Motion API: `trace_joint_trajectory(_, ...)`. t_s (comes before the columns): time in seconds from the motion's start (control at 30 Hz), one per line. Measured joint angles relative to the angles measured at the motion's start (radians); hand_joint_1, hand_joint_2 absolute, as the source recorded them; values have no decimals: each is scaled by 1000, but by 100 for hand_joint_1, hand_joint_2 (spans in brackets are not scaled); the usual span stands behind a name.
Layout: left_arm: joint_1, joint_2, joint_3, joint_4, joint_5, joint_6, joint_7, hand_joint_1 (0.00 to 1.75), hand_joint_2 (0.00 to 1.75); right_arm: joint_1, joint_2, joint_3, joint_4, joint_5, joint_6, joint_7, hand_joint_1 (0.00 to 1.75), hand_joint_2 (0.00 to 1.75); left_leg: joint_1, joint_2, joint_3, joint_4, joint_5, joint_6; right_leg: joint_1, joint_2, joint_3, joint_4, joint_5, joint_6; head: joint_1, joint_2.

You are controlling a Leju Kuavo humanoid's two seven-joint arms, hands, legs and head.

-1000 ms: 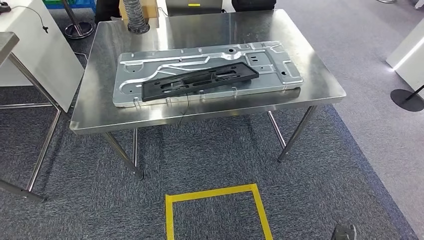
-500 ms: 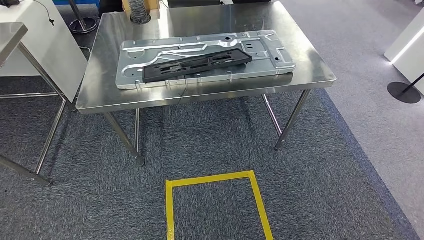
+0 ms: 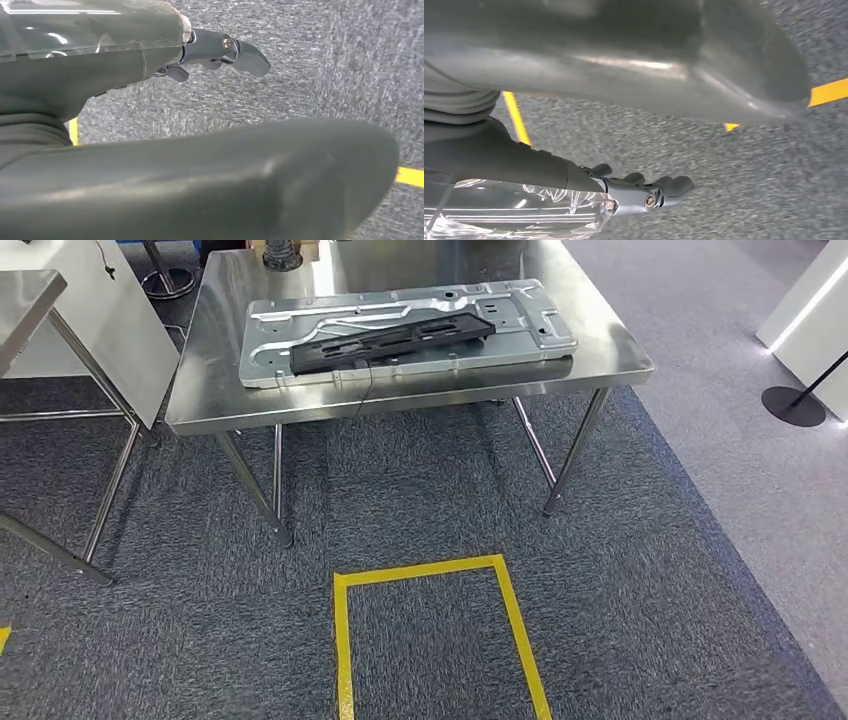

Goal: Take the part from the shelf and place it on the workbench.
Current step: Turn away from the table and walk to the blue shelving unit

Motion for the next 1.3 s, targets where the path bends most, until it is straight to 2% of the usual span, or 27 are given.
trace_joint_trajectory(0.07, 1, 0, 0, 0, -4, 0, 0, 0, 0, 0, 1, 0, 1, 0, -1, -1, 0, 0, 2, 0, -7, 0, 14, -13, 1, -2, -6, -18, 4, -14, 0, 0)
trace_joint_trajectory(0.1, 1, 0, 0, 0, -7, 0, 1, 0, 0, 0, 1, 0, 2, -1, -3, -1, 0, 0, 4, -1, -14, 10, -1, -18, 1, -4, -16, -17, 15, -23, 0, 0)
trace_joint_trajectory(0.13, 2, 0, 0, 0, -9, 0, 2, 0, 0, 0, 2, 0, 3, -1, -5, -1, 0, 0, 4, -2, -24, 36, -36, -22, 0, -7, -27, -18, 27, -31, 0, 0)
trace_joint_trajectory(0.17, 3, -1, 0, 0, -11, 0, 3, 0, 0, 1, 3, 0, 3, -2, -8, -1, 0, 0, 6, -3, -38, 81, -88, -25, 1, -10, -40, -18, 39, -38, 0, 0)
trace_joint_trajectory(0.23, 3, -2, 0, 0, -12, -1, 6, 0, 0, 2, 4, 0, 4, -2, -11, -1, 0, 0, 6, -3, -65, 210, -183, -28, 7, -12, -71, -14, 61, -46, 0, 0)
trace_joint_trajectory(0.27, 3, -2, 0, 0, -14, -1, 7, 0, 0, 2, 4, 0, 4, -2, -12, -1, 0, 0, 6, -3, -70, 265, -198, -29, 11, -11, -89, -10, 71, -48, 0, 0)
trace_joint_trajectory(0.3, 3, -2, 0, 0, -15, -1, 8, 0, 0, 2, 4, 0, 4, -2, -12, -1, 0, 0, 5, -3, -62, 293, -189, -27, 15, -11, -107, -7, 81, -49, 0, 0)
trace_joint_trajectory(0.33, 2, -2, 0, 0, -16, -1, 9, 0, 0, 3, 4, 0, 5, -2, -12, -1, 0, 0, 4, -3, -39, 290, -161, -23, 18, -11, -125, -3, 90, -49, 0, 0)
trace_joint_trajectory(0.37, 2, -2, 0, 0, -18, -1, 11, 0, 0, 3, 5, 0, 5, -2, -11, -1, 0, 0, 2, -3, -1, 253, -130, -16, 21, -10, -140, 1, 99, -48, 0, 0)
trace_joint_trajectory(0.4, 2, -2, 0, 0, -19, -1, 14, 0, 0, 4, 7, 0, 6, -2, -10, -1, 0, 0, -2, -3, 53, 190, -115, -7, 23, -10, -153, 5, 108, -47, 0, 0)
trace_joint_trajectory(0.47, 0, -2, 0, -1, -21, -5, 21, 0, 0, 5, 10, 0, 6, -1, -4, -1, 0, 0, -10, -2, 161, 35, -135, 9, 27, -11, -170, 12, 122, -42, 0, 0)
trace_joint_trajectory(0.5, -1, -2, 0, -1, -23, -8, 24, 0, 0, 5, 12, 0, 7, -2, 3, -1, 0, 0, -14, -1, 194, -19, -152, 15, 27, -13, -175, 15, 129, -37, 0, 0)
trace_joint_trajectory(0.53, -2, -2, 0, -1, -25, -11, 29, 0, 0, 6, 13, -1, 7, -2, 14, 0, 0, 0, -15, -1, 207, -49, -161, 19, 27, -14, -178, 16, 136, -31, 0, 0)
trace_joint_trajectory(0.6, 0, -3, 0, -1, -29, -17, 38, 0, 0, 6, 13, -1, 8, -9, 50, 11, 0, 0, -11, 0, 201, -61, -151, 29, 24, -12, -186, 25, 134, -18, 0, 0)
trace_joint_trajectory(0.67, 1, -4, 0, -1, -33, -21, 44, 0, 0, 6, 14, -2, 11, -20, 98, 41, 0, 0, -7, 3, 192, -66, -136, 39, 17, -5, -213, 92, 81, -2, 0, 0)
trace_joint_trajectory(0.73, 2, -4, 0, -1, -39, -27, 50, 0, 0, 7, 15, -4, 14, -30, 151, 90, 0, 0, -7, 3, 177, -64, -126, 41, 6, -1, -261, 225, 2, 14, 0, 0)
trace_joint_trajectory(0.77, 3, -4, 0, -1, -43, -29, 53, 0, 0, 7, 15, -6, 15, -35, 179, 119, 0, 0, -6, 3, 171, -62, -122, 39, 0, -1, -278, 280, -22, 21, 0, 0)
trace_joint_trajectory(0.8, 3, -4, 0, -1, -46, -29, 58, 0, 0, 7, 15, -8, 16, -38, 202, 146, 0, 0, -4, 3, 164, -59, -119, 37, -5, -1, -279, 303, -28, 27, 0, 0)
trace_joint_trajectory(0.83, 3, -4, 0, -1, -49, -28, 64, 0, 0, 7, 15, -10, 17, -39, 219, 170, 0, 44, -2, 3, 159, -54, -118, 34, -10, -1, -260, 284, -14, 31, 0, 0)
trace_joint_trajectory(0.9, 2, -4, 0, -1, -51, -25, 75, 0, 0, 7, 15, -15, 18, -40, 237, 210, 0, 131, 2, 2, 154, -42, -120, 26, -20, -1, -176, 152, 41, 39, 0, 0)
trace_joint_trajectory(0.93, 1, -3, 0, -1, -52, -25, 79, 0, 0, 6, 15, -17, 19, -40, 242, 229, 0, 175, 2, 2, 151, -34, -123, 20, -21, 0, -138, 84, 60, 38, 0, 0)
trace_joint_trajectory(1.0, -1, -3, 0, -1, -57, -27, 84, 0, 0, 6, 15, -21, 19, -39, 247, 267, 0, 175, 0, 2, 143, -23, -125, 8, -18, 2, -109, 23, 67, 24, 0, 0)
trace_joint_trajectory(1.07, -2, -2, 0, -1, -61, -29, 89, 0, 0, 6, 15, -26, 20, -37, 250, 307, 0, 175, -1, 1, 139, -24, -122, -4, -13, 3, -114, 24, 65, 7, 0, 0)
trace_joint_trajectory(1.1, -3, -2, 0, -1, -63, -30, 91, 0, 44, 6, 15, -28, 20, -36, 249, 327, 0, 175, -1, 1, 140, -26, -123, -6, -13, 3, -113, 21, 67, 2, 0, 0)
trace_joint_trajectory(1.2, -4, 0, 0, -1, -68, -31, 96, 0, 175, 5, 16, -34, 20, -33, 234, 387, 0, 175, 0, 1, 143, -32, -121, 18, -12, 3, -110, 10, 72, -8, 0, 0)
trace_joint_trajectory(1.23, -5, -1, 0, -1, -69, -31, 97, 0, 175, 5, 16, -36, 20, -31, 228, 402, 0, 175, 1, 1, 143, -34, -118, 24, -10, 3, -110, 10, 73, -10, 0, 0)
trace_joint_trajectory(1.3, -5, 0, 0, -1, -71, -31, 98, 0, 175, 5, 16, -39, 20, -27, 220, 419, 0, 87, 4, 1, 143, -35, -117, 21, -7, 3, -110, 12, 73, -15, 0, 0)
